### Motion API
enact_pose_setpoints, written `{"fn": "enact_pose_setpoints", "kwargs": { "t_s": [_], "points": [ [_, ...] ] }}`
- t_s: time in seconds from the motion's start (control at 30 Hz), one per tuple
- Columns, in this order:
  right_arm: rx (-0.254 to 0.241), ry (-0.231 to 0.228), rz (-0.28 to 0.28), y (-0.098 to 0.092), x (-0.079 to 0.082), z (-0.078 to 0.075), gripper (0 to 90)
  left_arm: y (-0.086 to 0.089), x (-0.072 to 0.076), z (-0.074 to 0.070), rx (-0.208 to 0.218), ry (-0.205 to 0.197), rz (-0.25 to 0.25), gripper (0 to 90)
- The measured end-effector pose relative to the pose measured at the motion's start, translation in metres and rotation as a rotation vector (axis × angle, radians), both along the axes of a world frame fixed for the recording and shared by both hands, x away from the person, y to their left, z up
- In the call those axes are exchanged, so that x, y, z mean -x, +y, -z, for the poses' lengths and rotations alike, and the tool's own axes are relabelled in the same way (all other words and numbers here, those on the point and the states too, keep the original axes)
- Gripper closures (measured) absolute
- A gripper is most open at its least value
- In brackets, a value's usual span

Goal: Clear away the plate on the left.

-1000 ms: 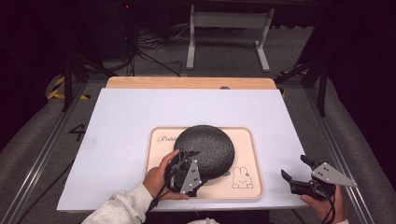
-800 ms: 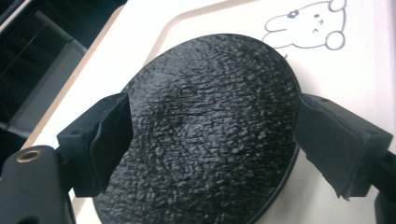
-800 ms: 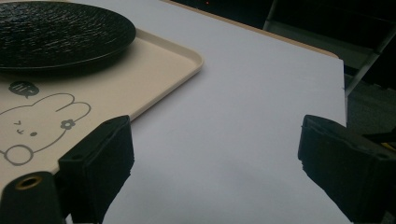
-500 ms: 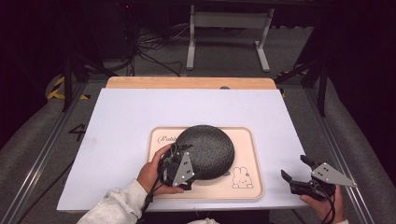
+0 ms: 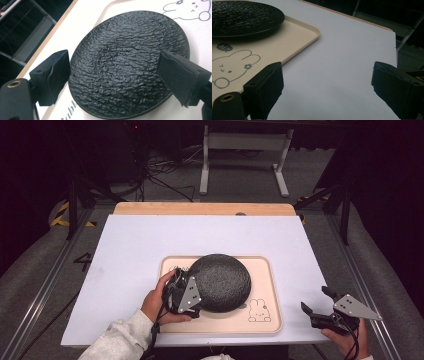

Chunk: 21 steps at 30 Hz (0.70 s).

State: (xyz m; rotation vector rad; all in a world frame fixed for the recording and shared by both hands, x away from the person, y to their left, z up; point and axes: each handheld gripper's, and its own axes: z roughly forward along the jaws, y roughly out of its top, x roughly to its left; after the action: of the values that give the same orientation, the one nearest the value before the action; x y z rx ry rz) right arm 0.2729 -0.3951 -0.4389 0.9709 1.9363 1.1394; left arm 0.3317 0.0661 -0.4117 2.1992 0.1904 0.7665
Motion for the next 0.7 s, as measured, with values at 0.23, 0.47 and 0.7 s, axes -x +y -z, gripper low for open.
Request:
{"fn": "enact_pose_setpoints", "kwargs": {
  "t_s": [0.23, 0.47, 0.7],
  "points": [
    [0.001, 0.001, 0.002, 0.000, 0.000, 0.000, 11.4, 0.009, -0.005, -0.001, 0.012, 0.019, -0.025, 11.9],
    [0.004, 0.002, 0.001, 0.000, 0.000, 0.000, 11.4, 0.019, -0.012, -0.001, -0.005, 0.016, -0.059, 11.4],
    [0.004, 0.003, -0.001, 0.001, 0.000, 0.000, 11.6, 0.035, -0.020, 0.000, -0.011, 0.031, -0.104, 11.2]
  ]
}}
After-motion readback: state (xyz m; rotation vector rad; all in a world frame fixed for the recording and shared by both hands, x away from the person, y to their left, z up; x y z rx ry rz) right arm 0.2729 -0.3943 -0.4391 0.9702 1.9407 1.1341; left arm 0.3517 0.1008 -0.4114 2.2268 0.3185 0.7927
